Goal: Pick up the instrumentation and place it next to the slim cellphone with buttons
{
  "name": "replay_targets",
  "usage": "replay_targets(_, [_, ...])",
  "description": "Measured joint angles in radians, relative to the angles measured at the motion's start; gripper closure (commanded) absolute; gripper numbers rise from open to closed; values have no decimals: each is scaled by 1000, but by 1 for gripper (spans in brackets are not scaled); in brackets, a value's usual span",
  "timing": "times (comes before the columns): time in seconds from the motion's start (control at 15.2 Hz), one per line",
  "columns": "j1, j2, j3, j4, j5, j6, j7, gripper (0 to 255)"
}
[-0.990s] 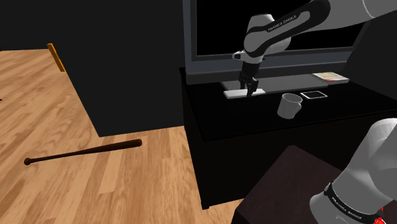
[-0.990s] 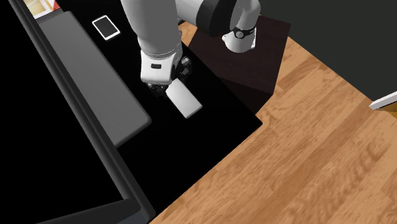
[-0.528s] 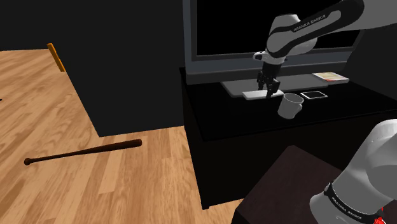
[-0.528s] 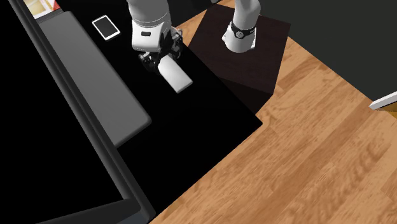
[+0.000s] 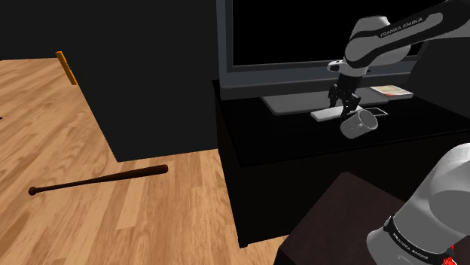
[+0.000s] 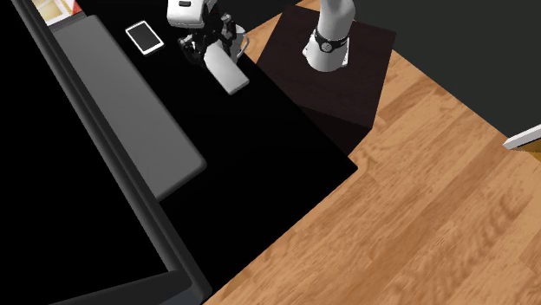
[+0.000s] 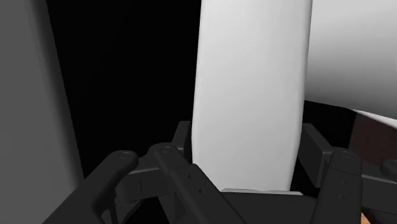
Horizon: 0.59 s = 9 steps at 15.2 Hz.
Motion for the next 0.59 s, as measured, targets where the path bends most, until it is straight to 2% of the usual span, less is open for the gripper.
replay_targets(0.59, [-126, -83, -143, -29, -101, -19, -200, 255])
